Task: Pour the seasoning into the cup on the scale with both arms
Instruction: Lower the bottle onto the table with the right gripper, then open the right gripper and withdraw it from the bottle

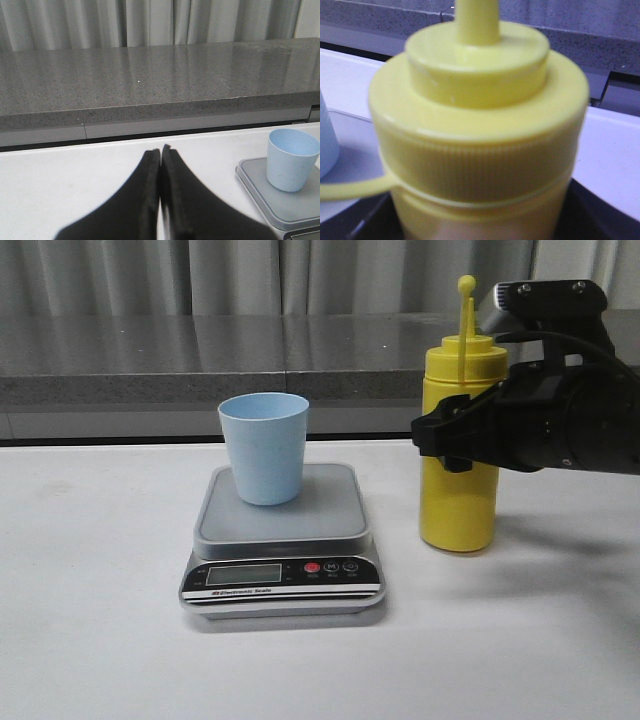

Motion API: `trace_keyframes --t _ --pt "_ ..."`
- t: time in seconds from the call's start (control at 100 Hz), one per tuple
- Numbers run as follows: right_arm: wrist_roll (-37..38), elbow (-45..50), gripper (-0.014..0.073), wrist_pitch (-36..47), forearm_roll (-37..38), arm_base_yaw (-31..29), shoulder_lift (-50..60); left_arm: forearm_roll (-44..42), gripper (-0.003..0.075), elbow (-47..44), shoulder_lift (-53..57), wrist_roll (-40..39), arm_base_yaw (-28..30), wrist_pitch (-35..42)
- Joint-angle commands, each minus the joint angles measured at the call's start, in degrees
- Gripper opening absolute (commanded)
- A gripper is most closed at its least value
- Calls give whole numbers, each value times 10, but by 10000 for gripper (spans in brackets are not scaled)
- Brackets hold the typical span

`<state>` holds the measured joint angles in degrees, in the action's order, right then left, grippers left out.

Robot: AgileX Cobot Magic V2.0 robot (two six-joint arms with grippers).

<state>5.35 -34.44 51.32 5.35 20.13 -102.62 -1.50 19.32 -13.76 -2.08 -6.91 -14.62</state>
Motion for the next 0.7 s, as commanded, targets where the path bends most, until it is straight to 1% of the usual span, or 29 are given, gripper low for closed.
trace_keyframes --t 0.0,0.06,0.13,0.69 --pt "-6 -9 553 54 3 -3 21 1 -20 16 -6 -1 0 47" --pt "-6 -9 622 56 3 -3 21 1 -20 16 -6 -1 0 47" --pt "-6 -9 660 56 3 -3 21 1 -20 16 -6 -1 0 47" --pt "-6 24 654 56 -2 -3 54 1 -20 16 -6 -1 0 47"
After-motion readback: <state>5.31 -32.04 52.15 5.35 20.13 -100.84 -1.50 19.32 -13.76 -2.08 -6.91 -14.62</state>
